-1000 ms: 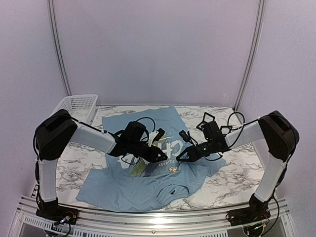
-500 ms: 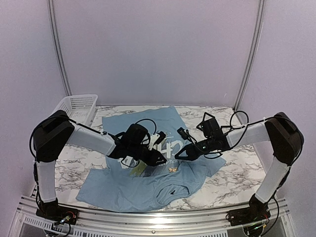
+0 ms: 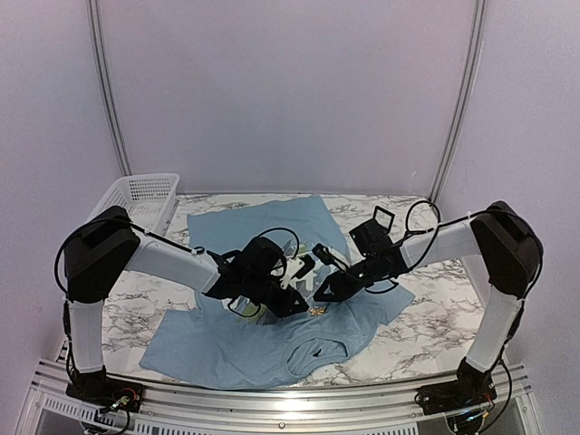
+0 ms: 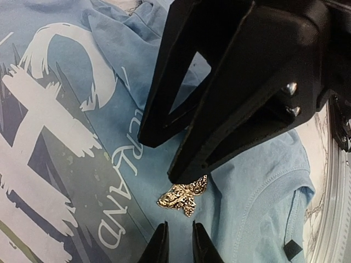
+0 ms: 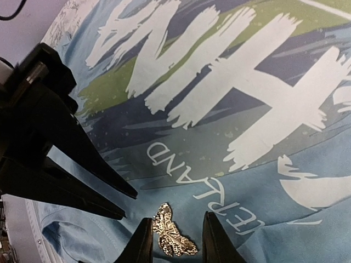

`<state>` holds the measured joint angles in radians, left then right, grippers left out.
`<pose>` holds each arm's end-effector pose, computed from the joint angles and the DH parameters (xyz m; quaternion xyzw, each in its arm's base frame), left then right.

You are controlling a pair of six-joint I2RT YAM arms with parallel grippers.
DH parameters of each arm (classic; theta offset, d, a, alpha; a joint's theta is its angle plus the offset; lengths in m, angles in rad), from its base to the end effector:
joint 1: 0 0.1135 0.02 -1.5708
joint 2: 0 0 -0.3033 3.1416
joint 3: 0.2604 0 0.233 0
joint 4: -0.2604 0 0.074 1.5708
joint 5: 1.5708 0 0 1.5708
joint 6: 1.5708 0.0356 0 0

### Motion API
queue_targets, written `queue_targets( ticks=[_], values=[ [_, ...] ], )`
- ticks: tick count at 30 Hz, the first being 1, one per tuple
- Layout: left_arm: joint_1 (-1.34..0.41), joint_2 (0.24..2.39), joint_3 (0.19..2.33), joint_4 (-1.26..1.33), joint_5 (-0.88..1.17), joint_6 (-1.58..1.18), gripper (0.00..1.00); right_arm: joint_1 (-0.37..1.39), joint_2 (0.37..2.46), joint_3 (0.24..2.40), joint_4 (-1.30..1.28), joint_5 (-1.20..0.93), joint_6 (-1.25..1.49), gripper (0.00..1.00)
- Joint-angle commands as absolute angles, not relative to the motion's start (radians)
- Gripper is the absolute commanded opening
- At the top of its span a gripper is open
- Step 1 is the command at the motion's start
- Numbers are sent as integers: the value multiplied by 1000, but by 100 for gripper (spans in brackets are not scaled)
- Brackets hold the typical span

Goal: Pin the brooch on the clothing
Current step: Pick up the brooch from the flattened clothing.

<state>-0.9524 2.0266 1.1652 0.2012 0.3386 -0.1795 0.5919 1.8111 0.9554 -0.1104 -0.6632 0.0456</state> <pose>0.2400 -0.3578 0.1881 0.4023 0.7921 -0.3602 0.2847 0.2725 0.2096 0.1935 -0.3368 0.8430 0.3834 0.1700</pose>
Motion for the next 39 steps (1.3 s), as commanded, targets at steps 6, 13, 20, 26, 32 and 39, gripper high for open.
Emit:
queue_targets(
  ticks=[6, 13, 20, 26, 32, 39],
  values=[
    [-968, 2086, 1220, 137, 328, -135, 9, 592, 1883, 995, -257, -707, -30, 28],
    [-969, 2119, 1239, 121, 313, -126, 7, 591, 1910, 990, -295, -806, -31, 24],
    [-969, 2129, 1240, 118, 295, -126, 5, 591, 1939, 969, -231, -944, 37, 24],
    [-969, 2129, 1235, 137, 303, -136, 5, 592, 1966, 933, -107, -989, 134, 24],
    [-968, 2118, 1224, 157, 310, -140, 4, 593, 1971, 937, -75, -964, 164, 24],
    [-974, 1989, 1140, 175, 277, -85, 8, 589, 1926, 936, -152, -841, 168, 24]
  ],
)
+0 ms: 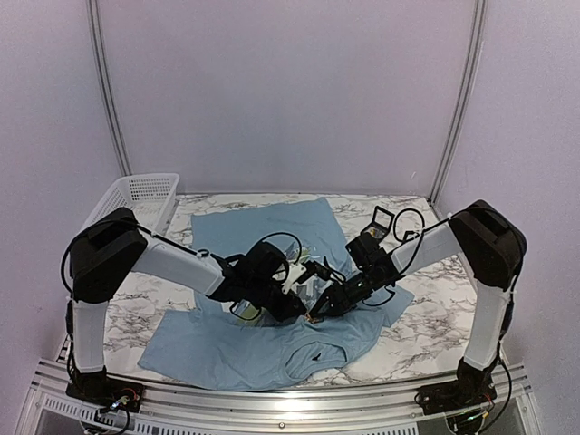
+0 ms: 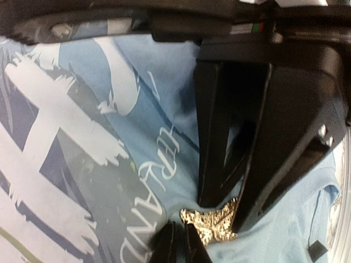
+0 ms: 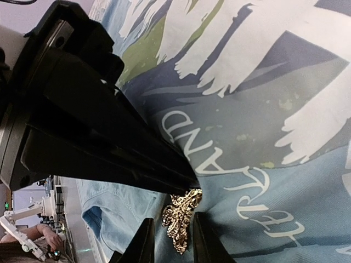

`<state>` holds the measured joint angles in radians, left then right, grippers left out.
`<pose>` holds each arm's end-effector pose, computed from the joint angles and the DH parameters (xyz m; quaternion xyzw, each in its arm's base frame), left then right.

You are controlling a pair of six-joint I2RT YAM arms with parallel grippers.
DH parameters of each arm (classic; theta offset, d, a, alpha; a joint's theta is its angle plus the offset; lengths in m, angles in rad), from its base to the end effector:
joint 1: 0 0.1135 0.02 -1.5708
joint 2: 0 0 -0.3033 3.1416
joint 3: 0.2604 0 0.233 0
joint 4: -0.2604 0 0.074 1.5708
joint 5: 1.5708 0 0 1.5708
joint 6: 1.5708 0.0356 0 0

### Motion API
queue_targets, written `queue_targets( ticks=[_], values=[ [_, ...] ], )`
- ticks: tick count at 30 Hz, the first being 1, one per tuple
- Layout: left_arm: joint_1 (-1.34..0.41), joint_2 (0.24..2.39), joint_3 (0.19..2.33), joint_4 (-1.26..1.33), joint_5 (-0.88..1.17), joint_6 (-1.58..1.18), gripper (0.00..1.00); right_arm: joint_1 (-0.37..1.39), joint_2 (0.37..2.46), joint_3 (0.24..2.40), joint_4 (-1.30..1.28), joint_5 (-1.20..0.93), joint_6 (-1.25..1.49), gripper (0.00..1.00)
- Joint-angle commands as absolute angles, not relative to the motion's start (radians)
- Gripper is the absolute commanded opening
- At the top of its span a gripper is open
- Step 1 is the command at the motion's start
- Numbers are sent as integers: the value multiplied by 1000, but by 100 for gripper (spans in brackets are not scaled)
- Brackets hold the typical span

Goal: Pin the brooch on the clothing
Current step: Pick up the brooch from the flattened clothing.

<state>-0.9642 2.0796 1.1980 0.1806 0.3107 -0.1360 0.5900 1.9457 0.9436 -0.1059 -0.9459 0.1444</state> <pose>0.2417 -0.3674 0.1732 0.4202 0.7940 -0.3372 0.2815 0.2708 0.2160 0.1535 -0.2933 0.8220 0.4871 0.0314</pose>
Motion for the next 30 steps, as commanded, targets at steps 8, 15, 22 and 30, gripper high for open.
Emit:
queue_targets(
  ticks=[8, 15, 22, 30],
  values=[
    [-1049, 1956, 1095, 145, 253, 28, 11, 592, 1905, 929, -198, -810, 221, 28],
    [-1051, 2025, 1124, 110, 213, 38, 9, 613, 1940, 925, -218, -825, 226, 36],
    [-1052, 2062, 1111, 110, 209, 35, 6, 620, 1994, 926, -143, -934, 262, 36],
    [-1051, 2081, 1088, 163, 180, 35, 5, 627, 2024, 960, -41, -1033, 336, 36]
  ],
)
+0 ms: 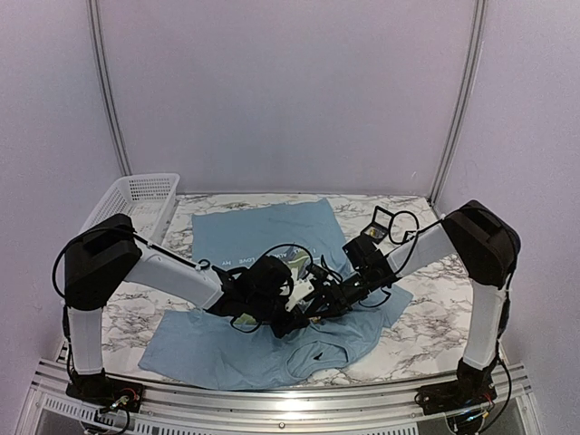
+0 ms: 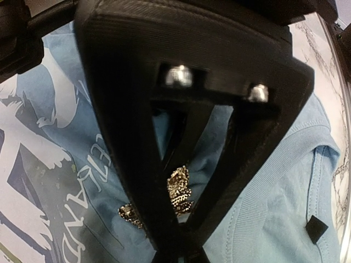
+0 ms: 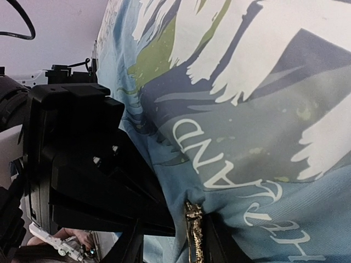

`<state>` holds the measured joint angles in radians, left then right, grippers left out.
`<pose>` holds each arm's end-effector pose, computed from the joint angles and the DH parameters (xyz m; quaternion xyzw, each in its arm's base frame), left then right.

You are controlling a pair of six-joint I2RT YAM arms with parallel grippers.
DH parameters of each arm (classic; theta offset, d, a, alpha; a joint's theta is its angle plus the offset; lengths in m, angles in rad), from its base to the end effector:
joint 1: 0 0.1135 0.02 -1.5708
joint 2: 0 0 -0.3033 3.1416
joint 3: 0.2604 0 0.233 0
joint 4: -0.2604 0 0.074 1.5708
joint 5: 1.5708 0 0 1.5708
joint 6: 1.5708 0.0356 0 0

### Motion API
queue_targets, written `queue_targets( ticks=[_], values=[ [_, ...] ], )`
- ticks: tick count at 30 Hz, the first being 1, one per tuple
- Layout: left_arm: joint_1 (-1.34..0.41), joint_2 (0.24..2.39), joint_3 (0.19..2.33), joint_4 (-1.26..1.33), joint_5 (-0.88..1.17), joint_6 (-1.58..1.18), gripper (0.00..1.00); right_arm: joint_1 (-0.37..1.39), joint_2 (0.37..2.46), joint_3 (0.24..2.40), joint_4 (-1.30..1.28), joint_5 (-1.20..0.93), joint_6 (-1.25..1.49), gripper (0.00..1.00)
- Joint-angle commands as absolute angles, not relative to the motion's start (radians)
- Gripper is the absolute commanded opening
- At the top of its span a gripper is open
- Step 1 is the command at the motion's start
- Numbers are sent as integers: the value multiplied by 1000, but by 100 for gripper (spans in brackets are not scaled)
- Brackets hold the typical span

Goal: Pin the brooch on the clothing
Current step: Pick up the brooch from the flattened clothing, then pass from the right arm to the left

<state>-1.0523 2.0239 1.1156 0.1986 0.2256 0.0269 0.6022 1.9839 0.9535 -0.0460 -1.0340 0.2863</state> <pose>0.2017 -0.3696 0.1747 0.5042 0.7505 -0.2926 0.3112 0.2734 0.2250 0.1479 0.2520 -0.8134 -0.5241 0.0139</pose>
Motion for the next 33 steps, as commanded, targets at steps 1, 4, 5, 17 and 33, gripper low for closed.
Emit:
queue_targets(
  ticks=[1, 4, 5, 17, 33],
  values=[
    [-1051, 2081, 1084, 167, 175, 35, 5, 628, 2024, 959, -31, -1043, 343, 35],
    [-1050, 2079, 1082, 170, 167, 37, 5, 630, 2018, 958, -30, -1037, 344, 23],
    [-1050, 2078, 1079, 171, 168, 38, 5, 630, 2016, 957, -33, -1029, 343, 20],
    [-1046, 1996, 1031, 191, 169, 36, 9, 612, 1945, 964, -84, -953, 306, 1],
    [-1014, 1846, 1017, 209, 240, 9, 20, 600, 1694, 966, -9, -818, 266, 1]
  ],
)
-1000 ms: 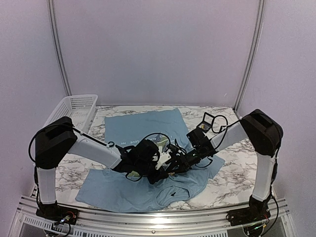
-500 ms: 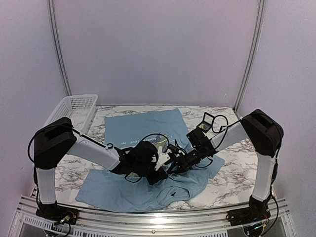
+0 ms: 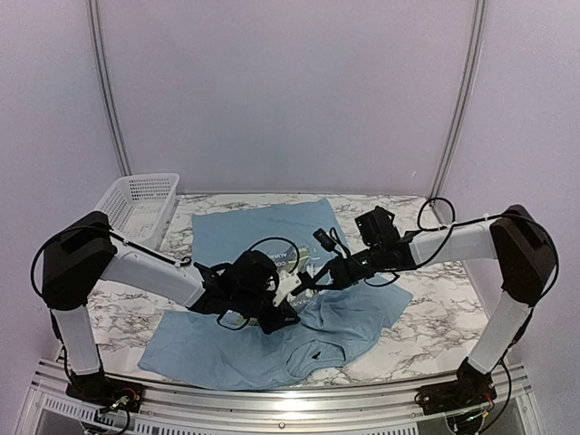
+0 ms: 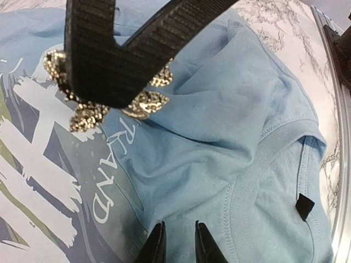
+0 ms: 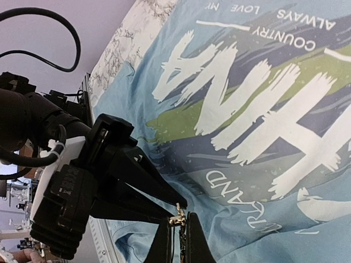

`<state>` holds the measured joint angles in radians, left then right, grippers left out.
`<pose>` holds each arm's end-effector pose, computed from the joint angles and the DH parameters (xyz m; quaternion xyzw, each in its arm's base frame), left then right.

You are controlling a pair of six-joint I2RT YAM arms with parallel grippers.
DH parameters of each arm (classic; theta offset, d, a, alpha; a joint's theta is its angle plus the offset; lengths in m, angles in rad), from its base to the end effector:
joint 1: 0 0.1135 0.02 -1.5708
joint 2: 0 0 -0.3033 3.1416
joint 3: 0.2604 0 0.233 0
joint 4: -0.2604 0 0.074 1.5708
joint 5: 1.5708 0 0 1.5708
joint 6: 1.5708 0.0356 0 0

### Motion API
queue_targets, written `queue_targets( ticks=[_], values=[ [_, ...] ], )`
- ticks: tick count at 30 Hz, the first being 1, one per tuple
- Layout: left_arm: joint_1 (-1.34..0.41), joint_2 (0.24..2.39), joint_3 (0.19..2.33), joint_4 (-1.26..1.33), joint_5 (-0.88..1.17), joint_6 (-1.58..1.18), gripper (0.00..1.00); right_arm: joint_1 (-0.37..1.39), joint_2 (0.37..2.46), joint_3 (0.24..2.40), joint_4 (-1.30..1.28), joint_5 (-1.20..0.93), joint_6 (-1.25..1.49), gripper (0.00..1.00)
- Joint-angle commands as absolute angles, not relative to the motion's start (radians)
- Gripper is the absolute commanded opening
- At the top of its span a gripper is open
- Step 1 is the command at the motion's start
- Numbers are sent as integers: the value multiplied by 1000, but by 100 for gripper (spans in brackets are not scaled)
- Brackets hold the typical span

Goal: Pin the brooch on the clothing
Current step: Pass from the right arm to the left

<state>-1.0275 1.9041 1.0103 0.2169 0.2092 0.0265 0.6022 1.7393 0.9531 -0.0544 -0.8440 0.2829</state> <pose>0.1962 -0.3393 0.1940 0.4901 0.7525 -0.2889 0.3319 0.2631 0.2131 0.2228 -0.2798 0.8181 0.4852 0.1305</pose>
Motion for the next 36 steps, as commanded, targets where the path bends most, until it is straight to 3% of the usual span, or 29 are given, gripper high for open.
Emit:
queue_targets(
  ticks=[1, 6, 9, 12, 16, 30, 36],
  values=[
    [-1008, 1835, 1015, 224, 249, -9, 20, 600, 1679, 962, 35, -825, 274, 1],
    [-957, 1762, 958, 426, 288, -181, 26, 605, 1574, 852, 371, -846, 417, 1],
    [-938, 1728, 914, 605, 336, -295, 37, 623, 1516, 780, 630, -815, 507, 1],
    [-937, 1701, 906, 692, 366, -327, 47, 640, 1482, 743, 751, -779, 526, 1],
    [-938, 1668, 907, 740, 371, -310, 53, 654, 1439, 697, 888, -750, 536, 1],
    [-933, 1667, 939, 874, 389, -313, 59, 671, 1405, 665, 969, -759, 529, 1],
    [-932, 1680, 958, 909, 409, -316, 47, 672, 1397, 664, 964, -764, 520, 1]
  ],
)
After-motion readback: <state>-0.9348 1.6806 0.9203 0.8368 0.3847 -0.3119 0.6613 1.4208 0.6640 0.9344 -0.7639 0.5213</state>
